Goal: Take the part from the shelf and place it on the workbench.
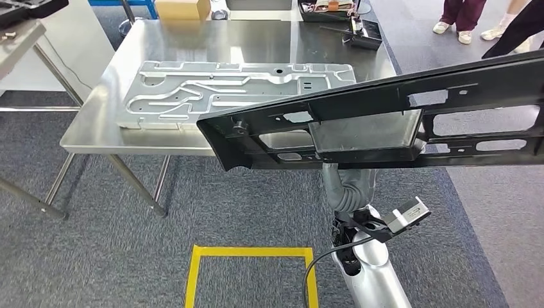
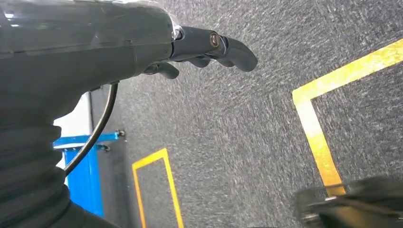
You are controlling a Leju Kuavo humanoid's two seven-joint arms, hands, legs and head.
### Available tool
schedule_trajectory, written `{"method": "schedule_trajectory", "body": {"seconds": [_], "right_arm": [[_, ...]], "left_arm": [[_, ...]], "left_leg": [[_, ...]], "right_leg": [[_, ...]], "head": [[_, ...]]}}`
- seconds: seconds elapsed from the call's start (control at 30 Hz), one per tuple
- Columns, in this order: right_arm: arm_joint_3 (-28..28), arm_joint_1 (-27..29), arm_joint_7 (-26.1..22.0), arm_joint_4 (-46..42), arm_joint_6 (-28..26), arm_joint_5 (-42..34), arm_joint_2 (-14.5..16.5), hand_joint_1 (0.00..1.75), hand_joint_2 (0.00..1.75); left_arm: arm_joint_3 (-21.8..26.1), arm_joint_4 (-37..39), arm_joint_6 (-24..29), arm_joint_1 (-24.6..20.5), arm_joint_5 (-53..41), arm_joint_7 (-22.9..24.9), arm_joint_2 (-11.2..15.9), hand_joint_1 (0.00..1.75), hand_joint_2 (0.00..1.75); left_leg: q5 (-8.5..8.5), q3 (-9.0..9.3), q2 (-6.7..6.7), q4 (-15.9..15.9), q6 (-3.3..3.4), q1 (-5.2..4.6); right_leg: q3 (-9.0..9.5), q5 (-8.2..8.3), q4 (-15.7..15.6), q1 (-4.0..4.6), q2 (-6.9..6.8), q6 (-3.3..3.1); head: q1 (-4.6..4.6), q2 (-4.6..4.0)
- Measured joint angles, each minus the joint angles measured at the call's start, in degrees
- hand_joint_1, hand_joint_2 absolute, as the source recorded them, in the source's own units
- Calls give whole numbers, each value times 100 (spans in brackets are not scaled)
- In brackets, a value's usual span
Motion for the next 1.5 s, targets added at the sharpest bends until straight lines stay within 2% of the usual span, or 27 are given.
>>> {"method": "schedule_trajectory", "body": {"seconds": [0.03, 0.07, 0.1, 0.17, 0.2, 0.23, 0.3, 0.37, 0.4, 0.47, 0.53, 0.57, 0.6, 0.67, 0.7, 0.73, 0.8, 0.87, 0.97, 1.0, 1.03, 1.07, 1.13, 1.2, 1.3, 1.4, 1.5], "right_arm": [[0, 0, -1, 0, 3, 8, 0, 175, 175], [0, -1, 4, 0, 8, 11, 0, 175, 175], [1, -2, 19, 1, 21, 13, 0, 175, 175], [5, -12, 64, 12, 69, 6, -1, 175, 175], [10, -21, 93, 13, 101, 1, 1, 175, 175], [15, -33, 114, 9, 127, -4, 2, 175, 175], [21, -70, 135, -17, 175, -11, 7, 175, 175], [23, -120, 133, -31, 221, -20, 9, 175, 175], [23, -135, 131, -32, 243, -25, 9, 175, 175], [23, -154, 133, -31, 281, -31, 9, 175, 175], [24, -165, 137, -31, 305, -33, 9, 175, 175], [24, -170, 139, -33, 309, -28, 9, 175, 175], [23, -172, 143, -37, 306, -14, 9, 175, 175], [24, -163, 160, -44, 289, 32, 8, 175, 175], [24, -159, 178, -55, 276, 68, 9, 175, 175], [26, -163, 201, -81, 249, 122, 14, 175, 175], [30, -210, 249, -159, 164, 296, 25, 175, 175], [31, -287, 291, -221, 19, 565, 30, 175, 175], [31, -420, 374, -278, -288, 1079, 17, 175, 175], [31, -470, 405, -301, -400, 1255, 7, 175, 175], [31, -523, 435, -326, -510, 1424, -9, 175, 175], [31, -581, 469, -351, -612, 1578, -29, 175, 175], [30, -711, 544, -390, -799, 1859, -78, 175, 175], [27, -856, 634, -405, -951, 2101, -131, 175, 175], [9, -1096, 815, -399, -1142, 2447, -209, 175, 175], [-27, -1434, 1060, -353, -1318, 2801, -289, 175, 175], [-87, -1817, 1281, -211, -1444, 3080, -370, 175, 175]], "left_arm": [[0, 0, -12, 5, -5, -16, 1, 0, 175], [0, 0, -20, 12, -11, -37, 1, 0, 175], [0, 2, -23, 27, -13, -57, 2, 0, 175], [0, 10, -18, 56, -4, -96, 2, 0, 175], [1, 13, -9, 61, 9, -118, 2, 0, 175], [3, 14, 0, 59, 25, -140, 1, 0, 175], [14, 6, 14, 49, 60, -181, -3, 0, 175], [38, 2, 33, 58, 89, -208, -5, 0, 175], [50, 1, 48, 61, 108, -217, -7, 0, 175], [71, 0, 80, 65, 136, -231, -10, 0, 175], [96, 1, 121, 76, 172, -260, -15, 0, 175], [113, 1, 138, 81, 189, -277, -20, 0, 175], [133, 2, 149, 85, 204, -293, -30, 0, 175], [166, 12, 150, 103, 206, -304, -67, 0, 175], [180, 16, 148, 99, 199, -306, -87, 0, 175], [190, 19, 144, 93, 190, -306, -103, 0, 175], [203, 13, 135, 62, 165, -326, -111, 0, 175], [207, 11, 112, 48, 133, -346, -109, 0, 175], [208, 11, 63, 20, 96, -369, -105, 0, 175], [208, 11, 47, 13, 83, -376, -104, 0, 175], [208, 11, 30, 8, 67, -379, -101, 0, 175], [208, 11, 9, 3, 49, -378, -97, 0, 175], [208, 11, -29, -4, 9, -367, -89, 0, 175], [208, 9, -50, -23, -18, -354, -85, 0, 175], [208, 3, -60, -62, -48, -344, -87, 0, 175], [208, 2, -62, -89, -85, -341, -90, 0, 175], [209, 2, -78, -124, -101, -343, -90, 0, 175]], "left_leg": [[-136, -105, 7, -125, -26, 21], [-85, -161, 13, -367, -43, 41], [231, -188, 18, -696, -48, 54], [1163, -211, 32, -1263, -23, 49], [1490, -209, 36, -1404, 7, 35], [1599, -190, 35, -1449, 44, 22], [1507, -69, 23, -1490, 131, 26], [1415, 117, 14, -1581, 197, 44], [1357, 216, 11, -1624, 215, 49], [1221, 421, 2, -1671, 226, 48], [1060, 654, -12, -1681, 225, 43], [967, 780, -21, -1681, 220, 35], [876, 903, -28, -1683, 214, 23], [701, 1076, -47, -1689, 185, 1], [633, 1123, -58, -1701, 155, -2], [598, 1155, -66, -1698, 123, -2], [625, 1178, -67, -1613, 46, 2], [646, 1032, -48, -1251, -14, 5], [239, 418, -26, -355, -89, 35], [117, 240, -21, -187, -110, 46], [128, 141, -15, -187, -121, 53], [293, 128, -10, -364, -124, 55], [869, 283, -1, -1056, -96, 53], [1144, 393, 6, -1566, -31, 25], [1212, 392, 1, -1658, 50, 10], [1233, 387, -6, -1673, 54, -2], [1226, 385, -6, -1669, 86, -17]], "right_leg": [[114, -93, 0, -18, 13, 17], [237, -192, 0, -34, 23, 39], [345, -293, -2, -45, 29, 63], [514, -486, 10, -46, 43, 131], [569, -554, -8, -43, 51, 173], [611, -577, -2, -41, 61, 215], [556, -464, 194, -49, 49, 288], [163, -276, 854, -59, -7, 336], [-126, -294, 1239, -63, -37, 352], [-647, -678, 1729, -64, -60, 375], [-939, -1083, 1681, -59, -70, 364], [-999, -1070, 1463, -49, -74, 341], [-1019, -824, 1148, -30, -76, 295], [-1030, 162, 497, 40, -53, 149], [-1028, 558, 308, 72, -36, 90], [-1022, 780, 210, 96, -16, 45], [-925, 753, 142, 91, -4, 1], [-767, 700, 34, 57, -7, -51], [-620, 598, -21, 32, -10, -80], [-588, 559, -14, 31, -6, -75], [-555, 519, -3, 30, 2, -70], [-519, 480, 13, 29, 11, -60], [-445, 401, 51, 28, 25, -27], [-433, 357, 83, 38, 31, 21], [-465, 331, 110, 57, 27, 45], [-466, 334, 104, 51, 23, 5], [-457, 342, 84, 41, 22, 31]], "head": [[-1, 0], [0, 0], [1, 0], [2, 0], [1, 0], [2, 0], [2, 0], [2, 0], [2, 0], [2, 0], [2, 0], [2, 0], [3, 0], [3, 0], [1, 0], [0, 0], [-2, 0], [1, 0], [-1, 0], [-1, 0], [-1, 0], [-1, 0], [-1, 0], [-1, 0], [-1, 0], [0, 0], [1, 0]]}}
